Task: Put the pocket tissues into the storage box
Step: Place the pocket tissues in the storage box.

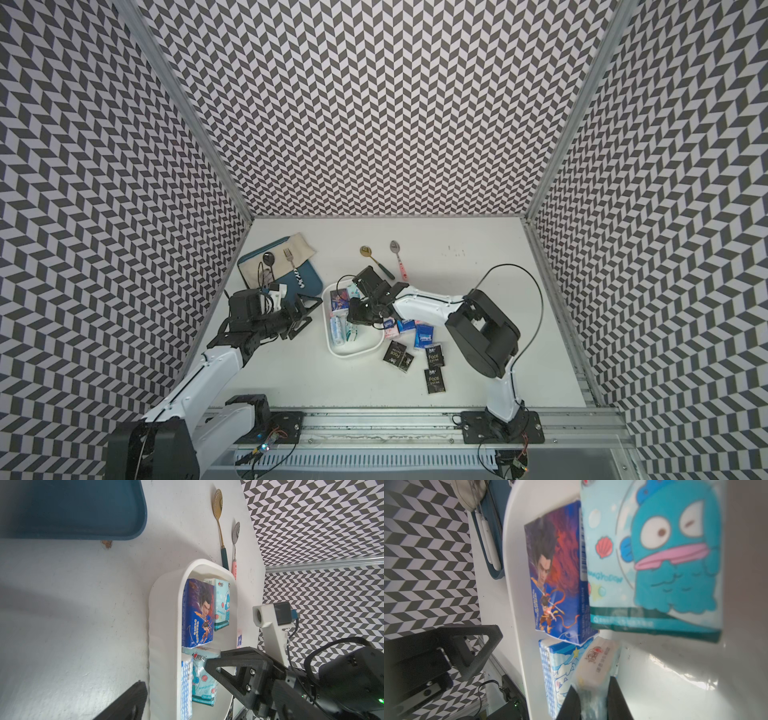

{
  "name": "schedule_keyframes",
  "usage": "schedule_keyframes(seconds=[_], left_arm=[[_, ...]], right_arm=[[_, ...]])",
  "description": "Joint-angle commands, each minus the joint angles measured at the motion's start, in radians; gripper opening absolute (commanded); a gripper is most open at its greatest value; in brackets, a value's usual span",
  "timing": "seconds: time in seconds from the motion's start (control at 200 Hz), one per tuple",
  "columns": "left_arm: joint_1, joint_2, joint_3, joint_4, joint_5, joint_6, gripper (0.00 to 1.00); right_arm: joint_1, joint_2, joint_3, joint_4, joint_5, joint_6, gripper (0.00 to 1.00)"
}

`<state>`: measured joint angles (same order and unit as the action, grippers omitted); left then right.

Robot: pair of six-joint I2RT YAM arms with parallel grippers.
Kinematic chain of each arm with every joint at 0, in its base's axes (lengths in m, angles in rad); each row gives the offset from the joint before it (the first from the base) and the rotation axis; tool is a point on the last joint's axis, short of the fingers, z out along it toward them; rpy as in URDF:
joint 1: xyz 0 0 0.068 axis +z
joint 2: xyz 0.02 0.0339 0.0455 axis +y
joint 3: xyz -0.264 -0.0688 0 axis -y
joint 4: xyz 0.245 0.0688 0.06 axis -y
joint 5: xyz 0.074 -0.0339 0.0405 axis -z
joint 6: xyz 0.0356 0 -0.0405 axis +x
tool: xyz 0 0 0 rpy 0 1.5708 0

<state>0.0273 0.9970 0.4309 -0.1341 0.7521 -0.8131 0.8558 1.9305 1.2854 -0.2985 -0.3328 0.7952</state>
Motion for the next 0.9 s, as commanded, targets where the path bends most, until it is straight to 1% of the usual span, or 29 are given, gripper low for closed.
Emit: schedule_keyframes(seconds=[0.0,0.03,0.115,0.175,0.2,0.26,0.305,0.411,0.531,0.591,0.736,0.896], left_arm=[[-0.003,-0.003,0.026,0.008,-0.006,0.006,1.0],[-0.003,-0.004,0.026,0.006,-0.007,0.006,1.0],[-0.003,-0.006,0.021,0.009,-0.01,0.005,1.0],[-0.003,-0.003,0.02,0.011,-0.008,0.003,1.0],[-0.003,-0.003,0.02,0.01,-0.008,0.003,1.0],[-0.003,-0.004,0.022,0.009,-0.007,0.003,1.0],[-0.003,-0.006,0.023,0.006,-0.008,0.005,1.0],[-0.003,-0.01,0.026,0.005,-0.01,0.003,1.0],[-0.003,-0.006,0.027,0.006,-0.01,0.0,1.0],[-0.003,-0.005,0.031,0.006,-0.01,0.0,1.0],[-0.003,-0.004,0.035,0.004,-0.01,0.0,1.0],[-0.003,-0.005,0.039,-0.003,-0.01,0.002,1.0]], right_arm=[[-0.019,-0.008,-0.032,0.036,-0.018,-0.003,0.1],[-0.026,-0.005,-0.04,0.031,-0.019,-0.005,0.12],[-0.038,0.01,-0.049,0.027,-0.032,-0.016,0.12],[-0.041,0.024,-0.044,0.019,-0.036,-0.02,0.15],[-0.041,0.029,-0.038,0.006,-0.028,-0.023,0.19],[-0.041,0.036,-0.018,-0.029,0.005,-0.027,0.34],[-0.039,0.034,-0.005,-0.052,0.037,-0.034,0.42],[-0.04,0.023,0.024,-0.097,0.103,-0.055,0.49],[-0.036,0.029,0.049,-0.112,0.105,-0.069,0.49],[-0.034,0.033,0.049,-0.083,0.061,-0.067,0.49],[-0.022,0.042,0.037,0.037,-0.123,-0.025,0.51],[-0.013,0.027,0.038,0.09,-0.167,0.009,0.52]])
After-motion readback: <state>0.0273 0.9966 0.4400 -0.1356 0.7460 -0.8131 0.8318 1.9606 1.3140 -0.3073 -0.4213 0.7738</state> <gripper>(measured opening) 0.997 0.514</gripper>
